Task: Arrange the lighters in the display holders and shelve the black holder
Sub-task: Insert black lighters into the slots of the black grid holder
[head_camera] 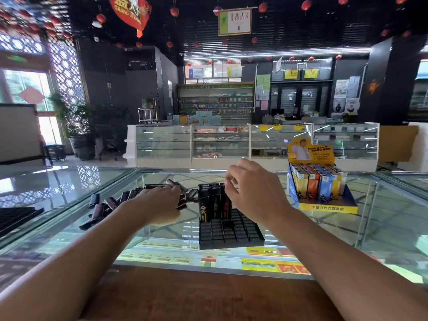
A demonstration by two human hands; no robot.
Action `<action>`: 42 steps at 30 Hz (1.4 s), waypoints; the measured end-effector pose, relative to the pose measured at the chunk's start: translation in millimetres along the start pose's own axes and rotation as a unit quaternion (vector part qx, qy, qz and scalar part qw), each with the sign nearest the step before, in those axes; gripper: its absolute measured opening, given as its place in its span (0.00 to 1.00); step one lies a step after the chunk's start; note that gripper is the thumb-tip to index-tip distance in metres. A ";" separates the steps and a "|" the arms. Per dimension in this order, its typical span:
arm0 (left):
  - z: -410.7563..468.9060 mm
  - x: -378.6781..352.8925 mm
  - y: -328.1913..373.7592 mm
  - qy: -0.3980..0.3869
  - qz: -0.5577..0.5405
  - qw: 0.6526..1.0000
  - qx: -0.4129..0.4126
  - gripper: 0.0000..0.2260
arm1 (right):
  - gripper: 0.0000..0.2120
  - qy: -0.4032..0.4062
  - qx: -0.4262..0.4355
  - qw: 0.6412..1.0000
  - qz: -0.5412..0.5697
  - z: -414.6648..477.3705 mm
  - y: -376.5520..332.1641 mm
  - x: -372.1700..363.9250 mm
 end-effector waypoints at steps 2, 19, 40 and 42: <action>1.9 -0.7 -0.5 0.006 0.012 1.000 -0.007 0.14 | 0.06 -0.003 0.000 1.000 -0.004 0.1 1.3 -0.5; 6.1 -13.1 0.1 0.049 -0.050 0.994 -0.084 0.05 | 0.09 -0.038 -0.022 0.999 -0.004 0.6 4.4 -2.1; -1.5 38.4 4.9 0.145 -0.728 0.669 0.041 0.13 | 0.10 -0.006 -0.103 0.978 0.179 1.1 2.3 1.0; -5.2 41.9 6.3 0.133 -0.734 0.665 0.029 0.15 | 0.09 0.002 -0.101 0.974 0.203 0.3 1.3 1.4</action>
Point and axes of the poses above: each hand's wrist, its own z-axis towards the middle knuckle, its own x-axis out of the back of the hand, y = z × x, the point moved 3 cm from there along z, towards the middle knuckle, and after that the axes turned 5 degrees about y, right-handed, at the moved point
